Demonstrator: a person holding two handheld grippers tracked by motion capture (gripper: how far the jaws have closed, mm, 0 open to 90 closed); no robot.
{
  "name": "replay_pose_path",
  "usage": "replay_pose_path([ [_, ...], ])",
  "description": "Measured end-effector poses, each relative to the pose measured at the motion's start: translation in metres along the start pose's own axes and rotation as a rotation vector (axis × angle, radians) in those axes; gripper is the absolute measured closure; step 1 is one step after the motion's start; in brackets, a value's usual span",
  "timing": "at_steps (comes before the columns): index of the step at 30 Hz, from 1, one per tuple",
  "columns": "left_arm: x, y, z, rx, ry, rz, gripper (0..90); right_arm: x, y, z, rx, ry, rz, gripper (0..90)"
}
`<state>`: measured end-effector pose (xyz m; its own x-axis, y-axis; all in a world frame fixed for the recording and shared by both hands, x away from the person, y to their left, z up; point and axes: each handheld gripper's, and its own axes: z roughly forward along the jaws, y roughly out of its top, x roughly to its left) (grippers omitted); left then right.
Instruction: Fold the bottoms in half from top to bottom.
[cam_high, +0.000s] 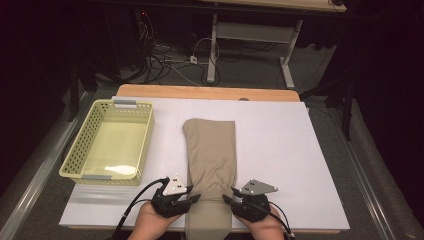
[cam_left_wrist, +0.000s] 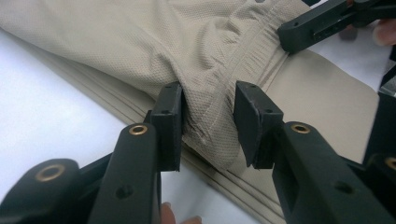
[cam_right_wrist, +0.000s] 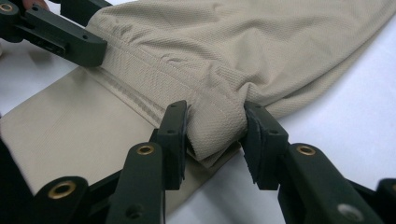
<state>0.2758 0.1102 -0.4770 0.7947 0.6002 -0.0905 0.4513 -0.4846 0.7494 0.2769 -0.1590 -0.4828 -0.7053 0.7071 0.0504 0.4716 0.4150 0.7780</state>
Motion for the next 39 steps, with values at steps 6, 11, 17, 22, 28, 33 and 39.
replay_pose_path([
  [6,-0.008,-0.005,-0.003,0.000,-0.006,0.007,61.3,0.007,-0.005,-0.006,-0.001,0.002,-0.002,64.1],
  [11,-0.015,-0.010,-0.007,-0.002,-0.016,0.008,61.3,0.013,-0.011,-0.012,0.000,0.006,0.000,64.2],
  [17,-0.025,-0.016,-0.014,0.006,-0.030,0.010,61.3,0.024,-0.016,-0.020,0.005,0.007,-0.020,64.3],
  [22,-0.031,-0.020,-0.019,0.001,-0.041,0.010,61.3,0.031,-0.019,-0.024,0.007,0.008,-0.037,64.3],
  [28,-0.038,-0.031,-0.023,-0.031,-0.059,0.011,61.3,0.041,-0.029,-0.030,-0.011,0.000,-0.055,64.3],
  [33,-0.042,-0.036,-0.024,-0.041,-0.074,0.004,61.2,0.043,-0.036,-0.034,-0.028,0.011,-0.051,64.2],
  [39,-0.049,-0.038,-0.027,-0.026,-0.075,0.023,60.3,0.045,-0.040,-0.039,-0.032,0.024,-0.050,64.1],
])
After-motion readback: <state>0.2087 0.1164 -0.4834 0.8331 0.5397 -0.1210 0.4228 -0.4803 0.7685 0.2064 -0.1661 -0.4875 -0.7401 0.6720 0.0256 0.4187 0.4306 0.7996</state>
